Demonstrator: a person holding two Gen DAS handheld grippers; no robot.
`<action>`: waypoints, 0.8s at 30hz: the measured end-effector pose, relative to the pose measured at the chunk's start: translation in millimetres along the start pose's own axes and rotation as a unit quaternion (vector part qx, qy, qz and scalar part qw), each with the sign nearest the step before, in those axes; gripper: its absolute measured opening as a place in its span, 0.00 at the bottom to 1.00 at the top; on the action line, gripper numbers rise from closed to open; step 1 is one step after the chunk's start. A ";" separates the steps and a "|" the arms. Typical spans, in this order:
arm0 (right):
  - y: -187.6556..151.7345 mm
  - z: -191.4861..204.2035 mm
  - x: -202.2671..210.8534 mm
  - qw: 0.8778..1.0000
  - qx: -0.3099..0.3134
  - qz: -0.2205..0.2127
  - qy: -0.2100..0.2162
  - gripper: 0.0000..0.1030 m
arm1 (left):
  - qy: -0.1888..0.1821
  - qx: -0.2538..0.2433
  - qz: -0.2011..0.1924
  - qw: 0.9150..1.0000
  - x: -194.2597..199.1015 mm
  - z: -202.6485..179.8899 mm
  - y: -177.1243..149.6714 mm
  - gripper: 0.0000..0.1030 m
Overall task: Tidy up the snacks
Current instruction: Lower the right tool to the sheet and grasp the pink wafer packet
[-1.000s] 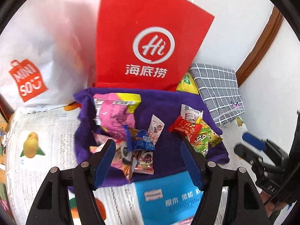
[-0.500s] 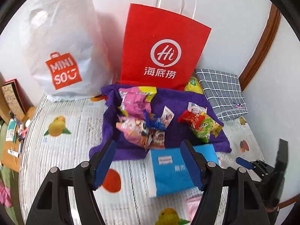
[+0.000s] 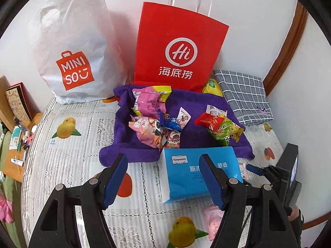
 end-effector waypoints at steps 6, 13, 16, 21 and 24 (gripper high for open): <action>7.0 -0.2 -7.3 1.000 0.012 -0.011 0.014 0.65 | -0.007 -0.006 -0.001 1.000 -0.1 -6.6 -3.5 0.68; 10.6 -2.8 -5.1 0.999 0.010 -0.025 0.023 0.41 | -0.014 0.001 0.004 1.000 -3.2 -7.7 -6.8 0.68; 5.2 -1.3 -0.5 0.999 0.001 -0.020 0.036 0.17 | -0.016 0.006 0.006 1.000 -3.1 -4.4 -8.8 0.68; -7.3 5.8 8.3 0.999 0.001 -0.017 0.035 0.18 | -0.025 0.018 0.005 1.000 -0.1 2.1 -11.6 0.68; -6.8 9.3 14.2 0.999 0.006 -0.023 0.033 0.32 | -0.028 0.022 0.005 0.999 1.6 5.0 -13.3 0.68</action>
Point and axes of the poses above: each gripper's, at about its wrist camera, not at the fingertips, and x roughly against the way its jaws point, z to its left, y to its top, the point moved 9 cm from there along -x, roughly the way its jaws point, and after that the axes turned 15 degrees about y, right-handed, at the moved point
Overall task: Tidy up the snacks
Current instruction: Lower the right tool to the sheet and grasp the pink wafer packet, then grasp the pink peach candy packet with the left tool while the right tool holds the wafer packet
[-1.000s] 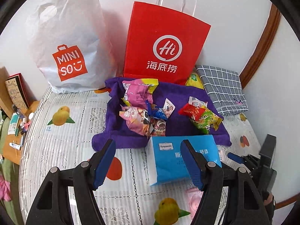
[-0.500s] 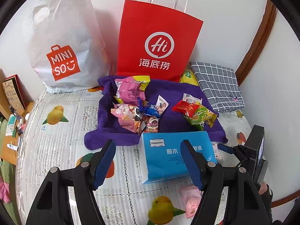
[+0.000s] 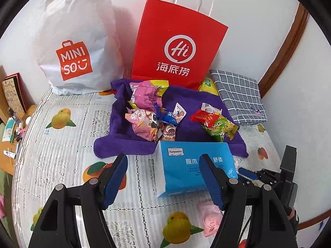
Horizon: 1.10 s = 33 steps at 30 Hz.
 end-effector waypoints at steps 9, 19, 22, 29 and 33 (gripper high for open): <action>20.1 3.1 -21.0 0.997 0.069 0.026 -0.008 0.61 | -0.026 0.011 0.005 1.000 0.7 6.0 -2.8 0.68; 8.7 -16.1 -10.4 1.000 0.010 0.019 -0.008 0.38 | -0.034 0.013 0.014 0.999 -4.9 5.5 -14.6 0.68; -7.7 -18.1 3.5 0.999 -0.038 0.013 -0.007 0.37 | -0.034 0.008 0.019 0.999 -5.8 2.9 -23.1 0.67; -45.1 -8.7 31.6 0.992 -0.123 -0.002 0.003 0.40 | -0.033 -0.002 0.041 0.999 -13.8 -5.2 -51.8 0.68; -55.6 6.5 34.3 0.989 -0.136 0.000 0.049 0.44 | -0.025 -0.007 0.053 0.998 -18.2 -5.2 -68.8 0.68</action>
Point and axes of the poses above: each gripper's, at about its wrist camera, not at the fingertips, and x roughly against the way its jaws point, z to its left, y to its top, the point moved 9 cm from there along -x, roughly the way its jaws point, and after that the axes turned 15 degrees about y, right-handed, at the moved point
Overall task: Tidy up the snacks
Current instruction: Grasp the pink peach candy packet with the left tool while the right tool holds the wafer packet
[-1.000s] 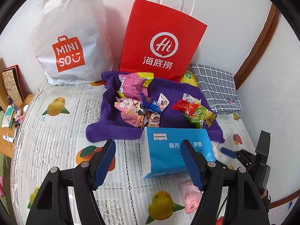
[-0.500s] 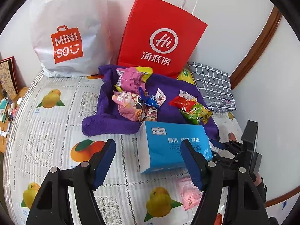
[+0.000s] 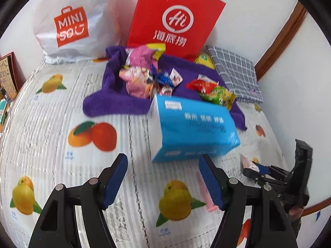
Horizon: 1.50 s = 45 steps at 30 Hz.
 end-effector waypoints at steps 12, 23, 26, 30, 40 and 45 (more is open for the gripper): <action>5.0 6.3 -10.2 0.995 0.074 -0.006 -0.073 0.40 | 0.003 -0.013 0.020 1.000 -7.0 -10.2 -26.4 0.68; -10.3 -17.7 16.8 0.994 0.066 -0.046 -0.076 0.38 | -0.002 -0.032 0.049 0.998 -28.2 -34.3 -47.4 0.68; -12.3 -27.6 25.6 0.995 0.047 -0.057 -0.061 0.38 | -0.003 -0.032 0.051 0.998 -34.8 -36.1 -54.3 0.67; -11.4 -31.9 27.6 0.996 0.033 -0.063 -0.055 0.38 | -0.011 -0.038 0.040 0.998 -33.7 -42.8 -54.2 0.67; -11.2 -35.3 29.0 0.997 0.005 -0.076 -0.009 0.38 | -0.058 -0.050 0.044 0.996 -36.7 -79.7 -54.4 0.77; -11.8 -34.2 27.5 0.997 0.011 -0.073 -0.017 0.38 | -0.056 -0.068 0.043 0.995 -39.2 -99.6 -55.0 0.78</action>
Point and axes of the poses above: each gripper's, at about its wrist camera, not at the fingertips, and x roughly against the way its jaws point, z to its left, y to its top, the point moved 9 cm from there along -x, roughly the way its jaws point, and after that the axes turned 15 degrees about y, right-handed, at the moved point
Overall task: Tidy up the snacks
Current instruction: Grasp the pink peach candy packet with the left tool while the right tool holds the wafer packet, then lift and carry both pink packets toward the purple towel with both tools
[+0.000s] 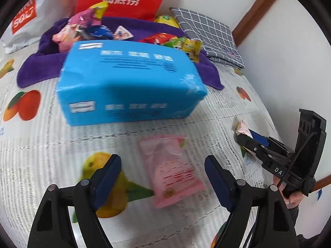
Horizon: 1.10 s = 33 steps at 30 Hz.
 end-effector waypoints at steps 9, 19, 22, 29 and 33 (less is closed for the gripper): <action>-0.8 -0.1 -0.2 1.000 0.006 0.003 -0.008 0.38 | 0.128 -0.074 -0.030 0.989 -7.2 -19.5 -2.4 0.60; -0.9 1.0 -1.3 1.000 0.015 0.007 -0.019 0.38 | 0.191 -0.068 -0.045 0.978 4.7 27.3 -10.2 0.38; -0.7 0.6 -1.3 1.000 0.015 0.007 -0.019 0.38 | 0.177 -0.037 -0.055 0.982 9.2 49.5 -14.9 0.39; -0.5 -1.0 -0.1 1.000 0.006 0.004 -0.010 0.38 | 0.181 -0.037 -0.086 0.979 9.8 54.8 -16.9 0.40; 0.4 -2.3 1.5 1.000 -0.006 -0.001 0.001 0.38 | 0.160 -0.020 -0.084 0.983 10.4 58.4 -15.5 0.40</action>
Point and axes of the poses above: each gripper's, at about its wrist camera, not at the fingertips, and x roughly against the way its jaws point, z to its left, y to its top, the point moved 9 cm from there along -x, roughly the way its jaws point, and after that the axes turned 15 degrees about y, right-handed, at the moved point
